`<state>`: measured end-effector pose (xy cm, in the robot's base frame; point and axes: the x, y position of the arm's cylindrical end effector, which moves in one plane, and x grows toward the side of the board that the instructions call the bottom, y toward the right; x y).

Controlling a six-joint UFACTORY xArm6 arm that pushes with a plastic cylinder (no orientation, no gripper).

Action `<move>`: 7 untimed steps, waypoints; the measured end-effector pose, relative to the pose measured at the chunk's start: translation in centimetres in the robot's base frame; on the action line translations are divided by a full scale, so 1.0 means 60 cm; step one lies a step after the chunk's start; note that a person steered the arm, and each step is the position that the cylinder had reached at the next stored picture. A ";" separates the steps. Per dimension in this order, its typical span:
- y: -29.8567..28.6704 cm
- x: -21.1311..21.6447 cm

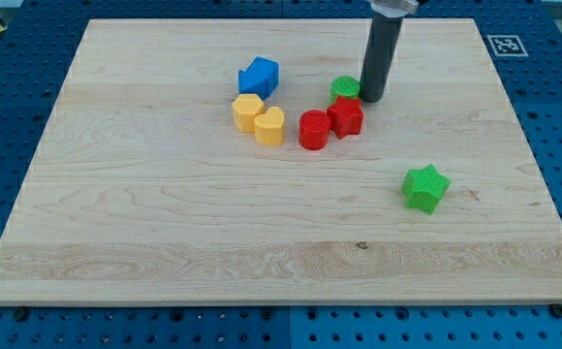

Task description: Move the green star to the right of the red star

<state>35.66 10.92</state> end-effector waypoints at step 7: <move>0.120 0.337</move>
<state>55.89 18.12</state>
